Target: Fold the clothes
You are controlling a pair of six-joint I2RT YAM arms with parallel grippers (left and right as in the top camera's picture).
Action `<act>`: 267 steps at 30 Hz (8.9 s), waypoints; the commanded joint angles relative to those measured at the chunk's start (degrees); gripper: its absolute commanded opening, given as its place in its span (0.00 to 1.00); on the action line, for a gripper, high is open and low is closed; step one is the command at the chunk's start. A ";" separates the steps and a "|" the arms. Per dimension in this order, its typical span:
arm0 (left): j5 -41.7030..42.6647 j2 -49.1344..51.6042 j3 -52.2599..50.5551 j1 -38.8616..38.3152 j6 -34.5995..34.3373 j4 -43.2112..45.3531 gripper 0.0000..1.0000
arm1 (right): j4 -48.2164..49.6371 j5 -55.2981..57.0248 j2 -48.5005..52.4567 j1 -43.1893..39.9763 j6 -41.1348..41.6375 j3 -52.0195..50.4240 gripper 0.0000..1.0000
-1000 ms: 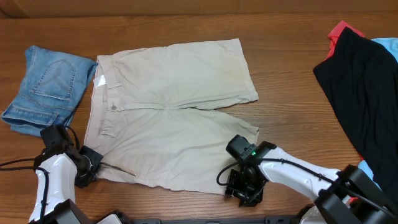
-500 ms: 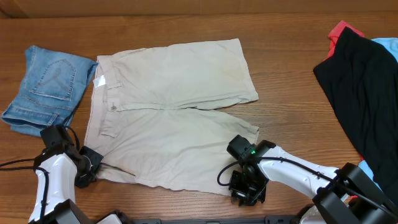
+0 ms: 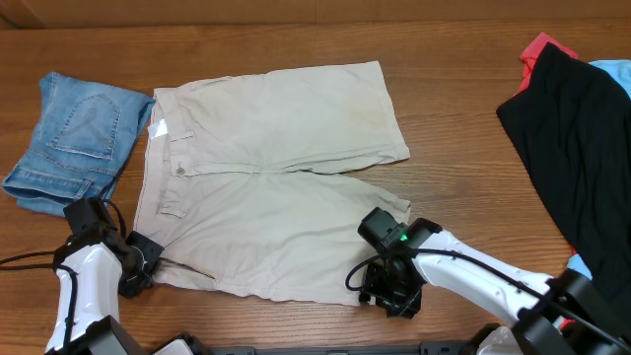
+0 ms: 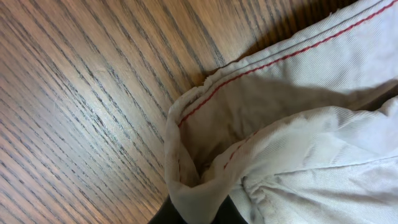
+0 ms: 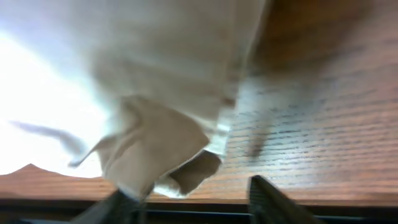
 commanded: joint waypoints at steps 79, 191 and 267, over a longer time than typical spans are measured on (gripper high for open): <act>1.97 -1.09 16.57 0.26 5.86 -14.73 0.04 | -13.07 14.34 -6.40 -15.13 -3.43 17.38 0.04; 1.29 17.79 30.75 -4.31 3.61 -4.13 0.30 | 25.38 21.88 24.28 -30.03 -37.79 47.71 0.12; 15.34 26.86 27.08 -12.92 6.84 26.86 0.13 | 6.91 9.86 24.59 -20.37 -49.81 47.69 0.25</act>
